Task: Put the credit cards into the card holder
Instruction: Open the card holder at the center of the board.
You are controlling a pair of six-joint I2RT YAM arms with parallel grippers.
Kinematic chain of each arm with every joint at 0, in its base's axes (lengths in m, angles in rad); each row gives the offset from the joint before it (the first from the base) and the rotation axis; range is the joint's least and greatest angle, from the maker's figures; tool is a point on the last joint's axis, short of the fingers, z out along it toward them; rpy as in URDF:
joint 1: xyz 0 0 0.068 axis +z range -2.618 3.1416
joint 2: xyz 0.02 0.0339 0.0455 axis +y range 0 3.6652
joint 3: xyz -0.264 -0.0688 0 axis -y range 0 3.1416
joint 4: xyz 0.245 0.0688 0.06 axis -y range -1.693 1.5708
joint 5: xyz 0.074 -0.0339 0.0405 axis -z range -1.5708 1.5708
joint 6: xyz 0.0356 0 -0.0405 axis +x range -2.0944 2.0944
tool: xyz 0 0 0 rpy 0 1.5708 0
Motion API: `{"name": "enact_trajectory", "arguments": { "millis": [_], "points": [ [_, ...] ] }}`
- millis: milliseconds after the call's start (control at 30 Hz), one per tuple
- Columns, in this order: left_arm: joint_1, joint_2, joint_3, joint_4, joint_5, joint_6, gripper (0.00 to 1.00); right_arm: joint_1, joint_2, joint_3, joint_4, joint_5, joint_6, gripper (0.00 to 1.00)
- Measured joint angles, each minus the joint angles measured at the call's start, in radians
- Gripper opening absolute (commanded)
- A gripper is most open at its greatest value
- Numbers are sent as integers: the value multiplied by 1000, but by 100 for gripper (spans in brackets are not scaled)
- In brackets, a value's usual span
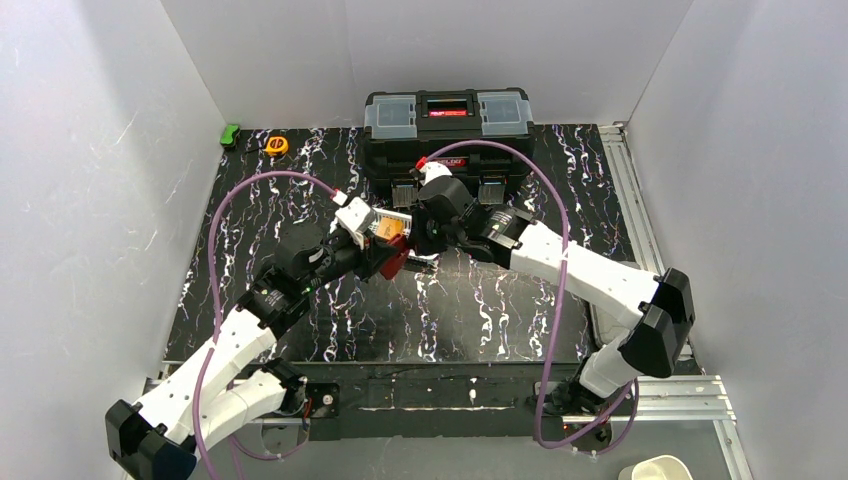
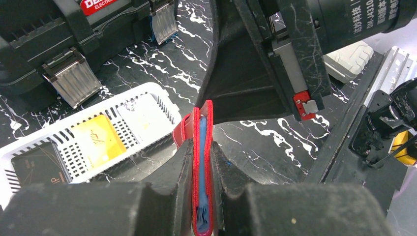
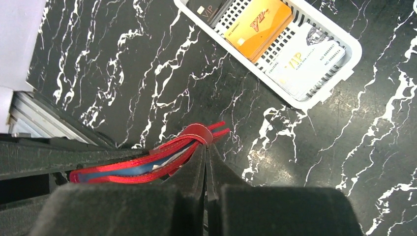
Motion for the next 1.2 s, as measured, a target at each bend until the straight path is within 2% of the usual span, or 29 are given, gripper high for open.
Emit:
{"name": "enact_trajectory", "arguments": {
  "millis": [267,433,800,1000,1033,1067,1100,1200],
  "points": [
    [-2,-17,0,-11,43,70,0,6,-46,-25,-18,-60,-169,1],
    [-13,-48,8,-52,126,183,0,43,-156,-112,-9,-102,-292,1],
    [-19,-45,26,-120,197,388,0,134,-195,-142,-34,-15,-437,1],
    [3,-58,26,-144,145,496,0,156,-254,-188,-123,22,-489,1],
    [4,-58,26,-142,140,501,0,159,-257,-192,-131,29,-492,13],
    [6,-58,26,-140,135,504,0,162,-257,-192,-138,41,-491,31],
    [8,-58,26,-137,130,500,0,161,-257,-191,-138,53,-482,42],
    [11,-58,26,-108,106,466,0,156,-256,-170,-140,79,-425,66]
  ]
}}
